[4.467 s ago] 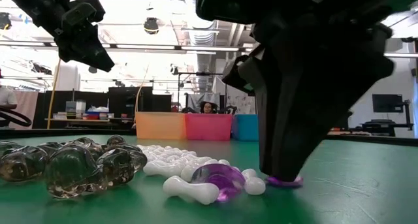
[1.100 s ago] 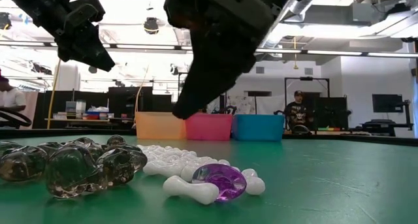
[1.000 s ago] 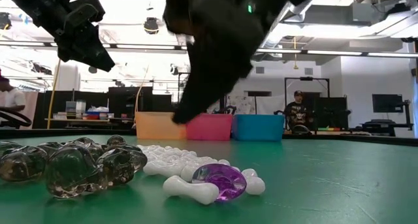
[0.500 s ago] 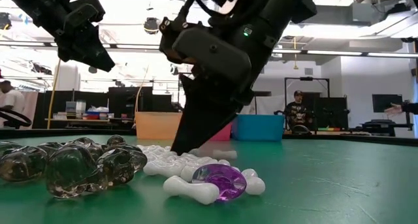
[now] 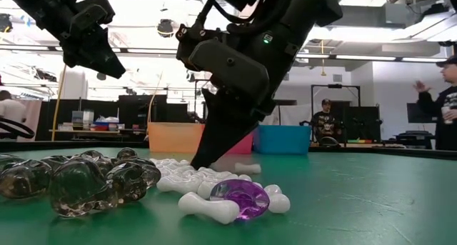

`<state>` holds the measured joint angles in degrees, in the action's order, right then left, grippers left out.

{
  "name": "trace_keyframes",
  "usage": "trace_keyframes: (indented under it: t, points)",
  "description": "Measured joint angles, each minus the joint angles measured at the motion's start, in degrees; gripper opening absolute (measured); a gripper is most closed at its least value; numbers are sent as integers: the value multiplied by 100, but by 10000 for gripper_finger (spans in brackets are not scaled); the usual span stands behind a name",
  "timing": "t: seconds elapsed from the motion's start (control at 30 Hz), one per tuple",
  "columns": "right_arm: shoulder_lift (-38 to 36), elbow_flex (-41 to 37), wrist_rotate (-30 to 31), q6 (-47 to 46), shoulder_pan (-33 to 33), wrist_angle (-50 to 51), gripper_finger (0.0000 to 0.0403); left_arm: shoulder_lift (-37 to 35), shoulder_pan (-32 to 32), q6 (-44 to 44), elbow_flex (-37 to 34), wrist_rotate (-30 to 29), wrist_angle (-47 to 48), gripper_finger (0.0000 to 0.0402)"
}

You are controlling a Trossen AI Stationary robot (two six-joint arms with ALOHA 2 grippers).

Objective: Sort Halloween decoration
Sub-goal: Put the white bone toy into the blue bin

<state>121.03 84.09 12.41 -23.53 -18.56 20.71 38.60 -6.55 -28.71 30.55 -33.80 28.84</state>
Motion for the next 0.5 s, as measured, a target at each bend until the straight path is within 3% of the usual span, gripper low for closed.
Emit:
trace_keyframes:
  t: [0.33, 0.5]
  points:
    - [-572, -16, 7, 612, 396, 271, 16, -1, -2, 64, 0, -4, 0, 144]
    - [-933, -17, 200, 1120, 799, 960, 16, -1, -2, 70, 0, -7, 11, 144]
